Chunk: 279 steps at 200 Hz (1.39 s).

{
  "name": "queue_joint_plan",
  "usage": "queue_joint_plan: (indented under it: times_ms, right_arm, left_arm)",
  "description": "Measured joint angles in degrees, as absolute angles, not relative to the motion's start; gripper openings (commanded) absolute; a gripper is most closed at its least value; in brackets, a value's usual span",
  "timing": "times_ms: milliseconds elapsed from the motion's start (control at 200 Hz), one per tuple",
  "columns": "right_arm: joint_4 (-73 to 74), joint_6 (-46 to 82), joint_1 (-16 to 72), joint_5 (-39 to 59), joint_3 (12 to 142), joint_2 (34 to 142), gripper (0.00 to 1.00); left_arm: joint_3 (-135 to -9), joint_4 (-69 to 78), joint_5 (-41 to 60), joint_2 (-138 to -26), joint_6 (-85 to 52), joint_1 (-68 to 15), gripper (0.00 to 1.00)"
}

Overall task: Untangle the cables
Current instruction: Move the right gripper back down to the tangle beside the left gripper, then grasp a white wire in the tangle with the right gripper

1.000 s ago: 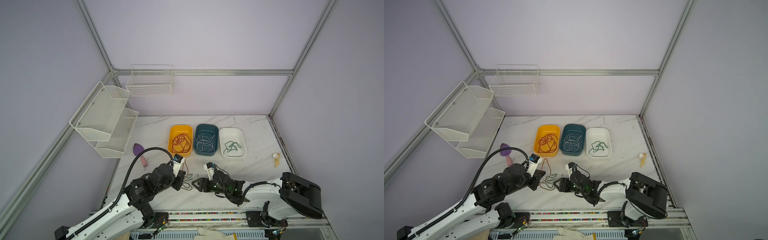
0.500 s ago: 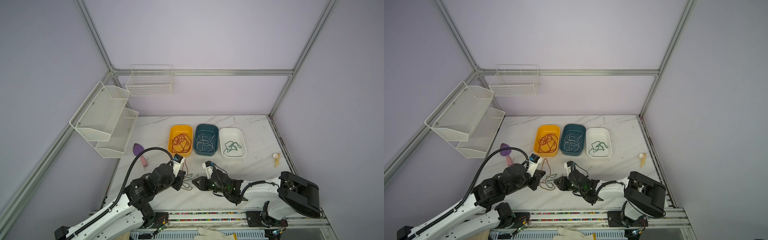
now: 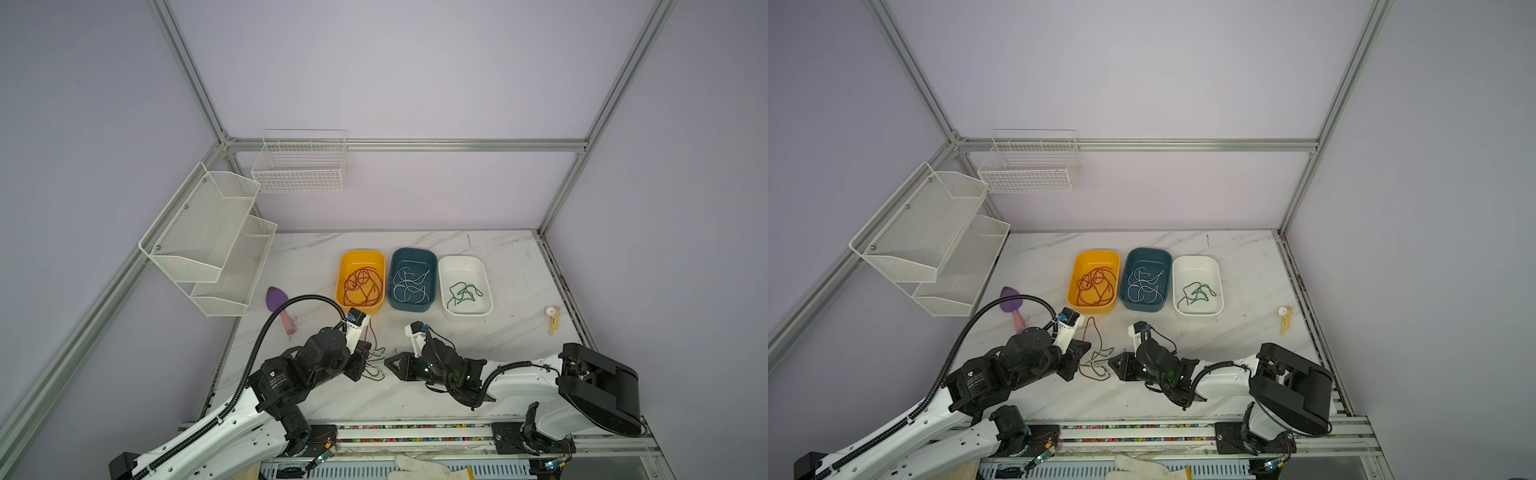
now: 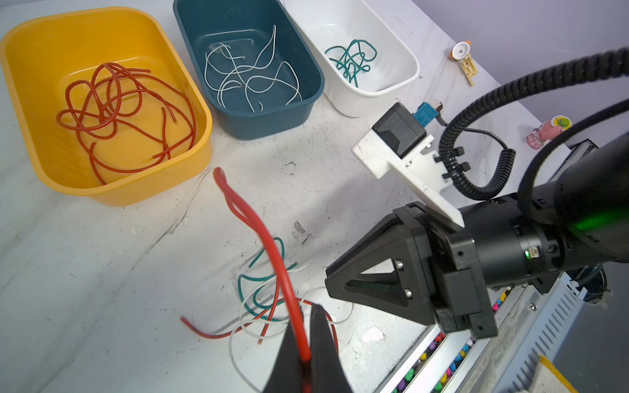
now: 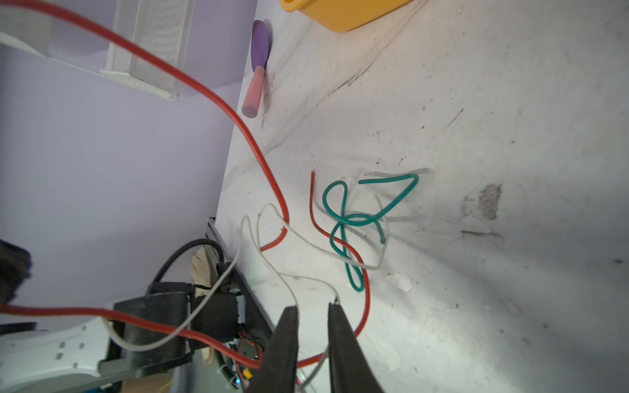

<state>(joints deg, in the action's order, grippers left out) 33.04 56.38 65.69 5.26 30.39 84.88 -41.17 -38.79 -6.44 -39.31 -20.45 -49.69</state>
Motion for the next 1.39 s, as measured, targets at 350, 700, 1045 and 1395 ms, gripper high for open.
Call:
queue_joint_plan:
  times_ms: [350,700,1045,1395]
  right_arm:
    - [31.57,60.31,66.54,3.40,28.36,78.37,0.48]
    - [33.47,65.93,68.27,3.79,28.23,83.81,0.53]
    - [37.08,67.44,68.55,3.92,28.27,87.18,0.42]
    - [39.48,68.51,68.86,3.88,28.27,89.30,0.20]
  left_arm:
    - [-41.17,-38.79,-6.44,-39.48,-20.45,-49.69,0.00]
    - [-41.17,-38.81,-6.44,-39.70,-20.45,-49.69,0.00]
    - [-41.17,-38.81,-6.42,-39.81,-20.45,-49.69,0.00]
    - [-41.17,-38.81,-6.39,-39.81,-20.45,-49.69,0.00]
